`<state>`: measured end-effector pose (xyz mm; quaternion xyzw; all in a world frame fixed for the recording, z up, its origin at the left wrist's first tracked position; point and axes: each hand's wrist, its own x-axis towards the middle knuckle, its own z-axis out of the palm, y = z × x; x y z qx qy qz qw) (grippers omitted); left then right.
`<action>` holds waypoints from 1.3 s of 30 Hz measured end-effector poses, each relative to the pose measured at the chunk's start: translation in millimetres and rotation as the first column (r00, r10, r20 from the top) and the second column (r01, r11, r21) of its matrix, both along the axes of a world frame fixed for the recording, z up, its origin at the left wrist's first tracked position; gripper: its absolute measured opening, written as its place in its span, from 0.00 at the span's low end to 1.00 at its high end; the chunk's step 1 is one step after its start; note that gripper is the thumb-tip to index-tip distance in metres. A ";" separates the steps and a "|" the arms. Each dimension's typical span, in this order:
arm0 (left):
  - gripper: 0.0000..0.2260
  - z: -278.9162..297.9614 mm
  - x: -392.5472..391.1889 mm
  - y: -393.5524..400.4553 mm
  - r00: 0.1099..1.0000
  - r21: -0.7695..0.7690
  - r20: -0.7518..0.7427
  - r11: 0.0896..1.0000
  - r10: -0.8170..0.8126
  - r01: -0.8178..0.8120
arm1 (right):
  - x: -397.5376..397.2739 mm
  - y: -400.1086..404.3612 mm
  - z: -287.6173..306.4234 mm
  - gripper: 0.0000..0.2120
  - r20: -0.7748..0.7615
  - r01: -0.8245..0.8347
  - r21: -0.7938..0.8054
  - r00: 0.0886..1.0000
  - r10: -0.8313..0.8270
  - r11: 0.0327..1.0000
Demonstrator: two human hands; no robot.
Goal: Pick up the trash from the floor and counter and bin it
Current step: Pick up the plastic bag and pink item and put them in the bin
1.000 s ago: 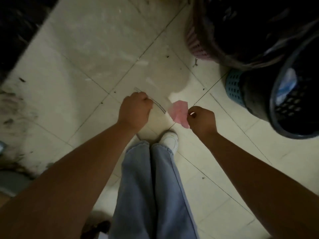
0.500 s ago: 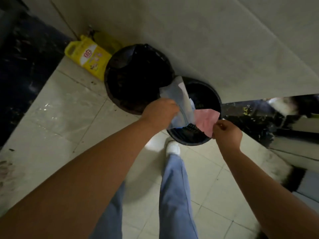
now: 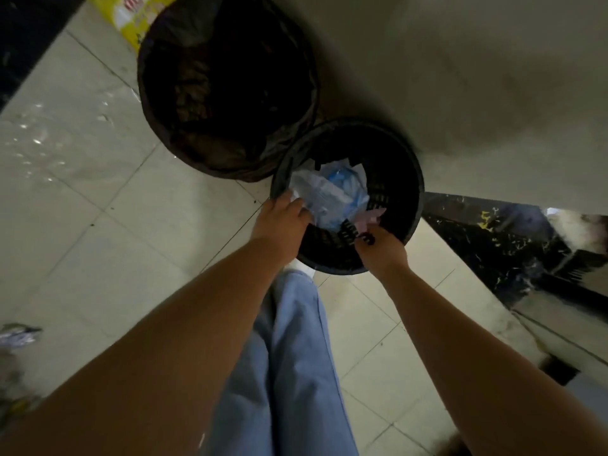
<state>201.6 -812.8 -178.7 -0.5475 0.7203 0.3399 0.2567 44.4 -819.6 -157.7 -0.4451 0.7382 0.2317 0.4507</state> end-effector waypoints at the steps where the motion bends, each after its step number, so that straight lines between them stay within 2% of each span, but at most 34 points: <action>1: 0.22 2.9 11.4 5.9 1.000 0.004 -0.001 1.000 0.015 -0.015 | 6.4 1.8 -3.9 0.19 0.014 -0.047 0.005 0.999 0.047 0.999; 5: 0.23 24.7 62.6 31.5 0.976 -0.018 0.060 0.978 0.208 -0.207 | 36.9 10.0 0.6 0.23 -0.009 -0.322 -0.009 0.947 0.321 0.947; 7: 0.23 42.4 91.1 46.5 0.913 -0.056 0.114 0.920 0.392 -0.388 | 64.3 11.0 14.6 0.24 0.001 -0.468 -0.041 0.883 0.469 0.883; 8: 0.23 52.0 105.7 54.7 0.846 -0.091 0.136 0.857 0.515 -0.507 | 81.1 10.6 22.2 0.25 0.014 -0.536 -0.073 0.842 0.539 0.841; 10: 0.23 69.5 134.9 72.8 0.658 -0.175 0.154 0.676 0.737 -0.716 | 120.2 7.1 38.9 0.26 0.059 -0.642 -0.135 0.755 0.653 0.755; 11: 0.23 76.2 149.9 81.6 0.570 -0.208 0.149 0.589 0.808 -0.781 | 142.5 4.9 46.2 0.26 0.076 -0.682 -0.164 0.711 0.699 0.712; 13: 0.23 87.6 181.1 99.0 0.451 -0.252 0.148 0.474 0.880 -0.843 | 192.1 2.4 59.1 0.28 0.084 -0.757 -0.235 0.610 0.788 0.610; 16: 0.24 97.1 230.9 122.0 0.339 -0.280 0.144 0.367 0.930 -0.887 | 272.1 3.4 75.9 0.29 0.052 -0.823 -0.335 0.470 0.881 0.459; 19: 0.24 98.2 285.1 143.8 0.263 -0.273 0.132 0.290 0.956 -0.917 | 352.6 14.9 84.5 0.29 0.008 -0.876 -0.370 0.329 0.944 0.309; 21: 0.23 94.1 323.8 160.4 0.227 -0.262 0.118 0.251 0.967 -0.932 | 402.4 26.8 82.9 0.29 -0.013 -0.890 -0.375 0.283 0.959 0.257; 24: 0.23 82.3 381.9 193.5 0.203 -0.219 0.116 0.224 0.972 -0.950 | 463.8 49.9 67.8 0.27 -0.030 -0.898 -0.349 0.296 0.955 0.268; 27: 0.23 60.9 436.0 238.8 0.133 -0.184 0.144 0.158 0.981 -0.970 | 514.2 81.2 39.4 0.26 -0.016 -0.912 -0.300 0.299 0.954 0.281; 30: 0.23 28.0 470.9 281.4 0.069 -0.159 0.188 0.099 0.980 -0.982 | 554.5 104.1 8.1 0.25 0.013 -0.940 -0.237 0.251 0.968 0.247; 35: 0.23 -46.3 488.1 324.9 -0.034 -0.132 0.230 -0.003 0.973 -0.991 | 601.7 123.9 -69.2 0.23 0.059 -0.967 -0.168 0.182 0.982 0.190; 39: 0.23 -123.7 482.7 333.3 -0.036 -0.095 0.200 -0.018 0.979 -0.995 | 619.3 127.3 -152.3 0.21 0.034 -0.974 -0.130 0.183 0.983 0.186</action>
